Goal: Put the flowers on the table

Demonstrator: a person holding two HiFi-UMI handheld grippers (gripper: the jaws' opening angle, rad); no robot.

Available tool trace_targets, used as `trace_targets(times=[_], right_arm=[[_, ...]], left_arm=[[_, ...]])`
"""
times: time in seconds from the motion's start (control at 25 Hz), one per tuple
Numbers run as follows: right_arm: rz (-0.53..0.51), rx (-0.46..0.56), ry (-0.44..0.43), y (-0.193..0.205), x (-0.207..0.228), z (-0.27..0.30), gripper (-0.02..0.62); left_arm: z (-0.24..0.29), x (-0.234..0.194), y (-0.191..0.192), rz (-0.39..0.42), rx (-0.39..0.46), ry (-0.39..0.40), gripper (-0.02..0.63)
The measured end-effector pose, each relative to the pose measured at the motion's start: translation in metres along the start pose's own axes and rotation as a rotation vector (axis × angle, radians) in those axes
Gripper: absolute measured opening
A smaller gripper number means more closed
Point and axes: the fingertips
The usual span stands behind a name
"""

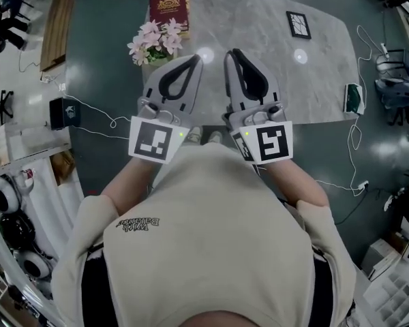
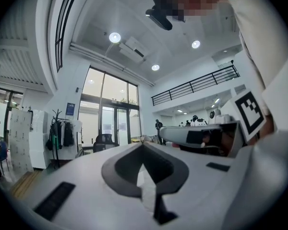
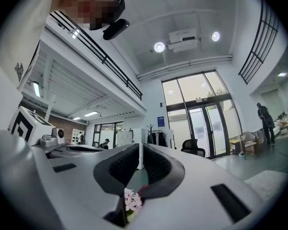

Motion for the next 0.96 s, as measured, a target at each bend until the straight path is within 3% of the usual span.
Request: trace_targets(times=[0.96], right_arm=[[0.018, -0.033, -0.024, 0.008, -0.008, -0.014, 0.029]], left_arm=[[-0.01, 0.01, -0.009, -0.004, 0.002, -0.016, 0.006]])
Point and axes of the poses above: the fingertips, and each gripper's own axes: z forward along the fingers, x to its right, y out of its underside, and after that the axes turned 9 degrees about z, right-handed
